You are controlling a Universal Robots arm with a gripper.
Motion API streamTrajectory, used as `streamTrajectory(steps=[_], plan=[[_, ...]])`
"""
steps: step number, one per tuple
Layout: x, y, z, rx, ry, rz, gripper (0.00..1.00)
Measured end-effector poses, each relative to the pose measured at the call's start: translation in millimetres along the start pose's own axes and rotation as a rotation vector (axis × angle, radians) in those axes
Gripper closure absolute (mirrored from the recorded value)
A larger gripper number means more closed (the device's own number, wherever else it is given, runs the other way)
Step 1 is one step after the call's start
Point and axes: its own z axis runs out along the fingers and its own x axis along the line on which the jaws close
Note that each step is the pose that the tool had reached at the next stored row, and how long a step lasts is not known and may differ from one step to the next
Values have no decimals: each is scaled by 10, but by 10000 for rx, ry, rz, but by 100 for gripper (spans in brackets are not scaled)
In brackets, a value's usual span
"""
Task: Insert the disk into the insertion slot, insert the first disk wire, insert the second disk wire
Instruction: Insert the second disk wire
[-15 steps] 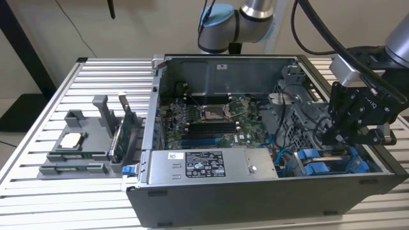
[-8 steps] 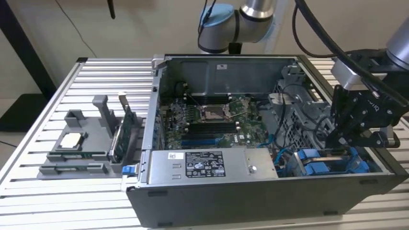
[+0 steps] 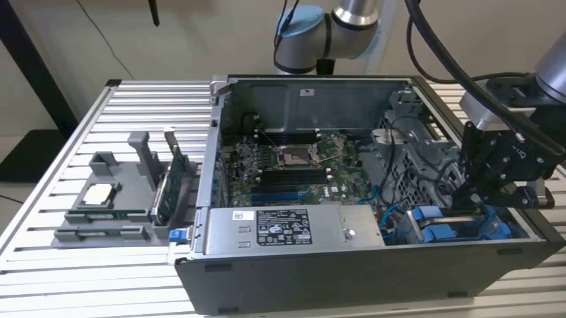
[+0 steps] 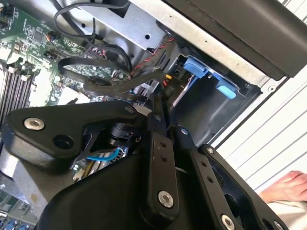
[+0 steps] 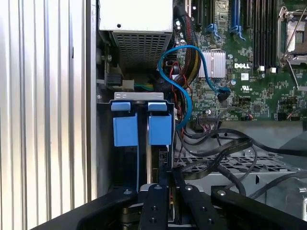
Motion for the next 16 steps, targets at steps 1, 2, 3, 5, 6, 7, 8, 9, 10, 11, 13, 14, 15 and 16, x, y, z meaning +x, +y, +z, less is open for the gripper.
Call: streamTrajectory(steps=[1, 2, 3, 5, 6, 7, 8, 9, 10, 11, 13, 14, 15, 16], plan=[[2, -1, 5, 1, 0, 12, 84], [4, -1, 14, 1, -5, 23, 84], [6, -1, 21, 2, -5, 33, 84], [8, -2, 39, 5, 2, 45, 84], [9, -2, 46, 6, 4, 48, 84], [10, -2, 49, 6, 2, 51, 84], [12, -2, 52, 7, -4, 57, 84], [12, -2, 50, 8, -15, 66, 83], [11, -2, 43, 8, -26, 75, 83], [9, -1, 19, 8, -22, 82, 76], [4, 2, -51, 9, -11, 91, 76], [2, 4, -82, 8, -14, 93, 76], [0, 5, -107, 9, -11, 95, 76], [-1, 6, -124, 9, -10, 96, 76]])
